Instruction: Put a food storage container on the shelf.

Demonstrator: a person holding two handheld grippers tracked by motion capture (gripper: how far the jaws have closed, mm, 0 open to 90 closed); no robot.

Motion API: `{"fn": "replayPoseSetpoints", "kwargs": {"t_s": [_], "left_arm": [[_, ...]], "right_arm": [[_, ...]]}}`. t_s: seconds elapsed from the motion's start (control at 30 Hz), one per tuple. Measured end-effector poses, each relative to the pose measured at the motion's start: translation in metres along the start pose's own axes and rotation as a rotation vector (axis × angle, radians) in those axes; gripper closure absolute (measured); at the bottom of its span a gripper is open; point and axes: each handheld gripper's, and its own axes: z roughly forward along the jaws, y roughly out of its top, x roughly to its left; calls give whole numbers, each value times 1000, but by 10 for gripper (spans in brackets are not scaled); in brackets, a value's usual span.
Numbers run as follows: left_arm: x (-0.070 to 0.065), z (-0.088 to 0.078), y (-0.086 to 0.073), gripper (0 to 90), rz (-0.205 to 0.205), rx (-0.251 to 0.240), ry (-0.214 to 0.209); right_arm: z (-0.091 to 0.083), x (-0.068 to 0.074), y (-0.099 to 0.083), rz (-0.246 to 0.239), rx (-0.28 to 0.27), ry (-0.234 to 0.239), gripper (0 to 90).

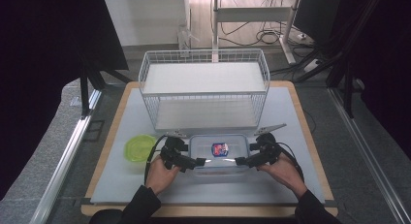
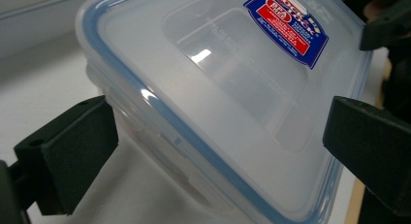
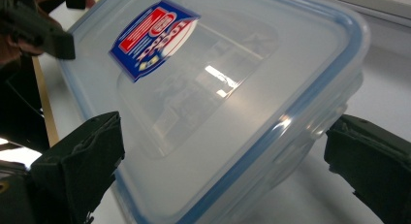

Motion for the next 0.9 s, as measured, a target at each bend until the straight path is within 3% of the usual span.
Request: {"fn": "replayPoseSetpoints", "kwargs": {"t_s": [0.1, 0.23, 0.4, 0.5, 0.7, 0.8, 0.9], "left_arm": [[2, 2, 1, 0, -27, 4, -8], [-1, 2, 0, 0, -28, 2, 0], [-14, -3, -1, 13, 45, 17, 40], [-17, -13, -6, 109, 59, -11, 42], [-16, -31, -17, 348, 43, -83, 9], [-21, -34, -20, 379, 64, -90, 22], [-24, -34, -23, 385, 70, -97, 29]], "right_arm": [[3, -7, 1, 50, 11, 55, 39], [-2, -9, 1, 73, 38, 73, 103], [-10, -4, -3, 50, 34, 66, 150], [-18, 1, -4, 48, 1, 39, 249], [-31, 10, -14, 52, -56, 25, 401], [-35, 9, -20, 69, -85, 48, 440], [-35, 9, -23, 77, -77, 67, 415]]}}
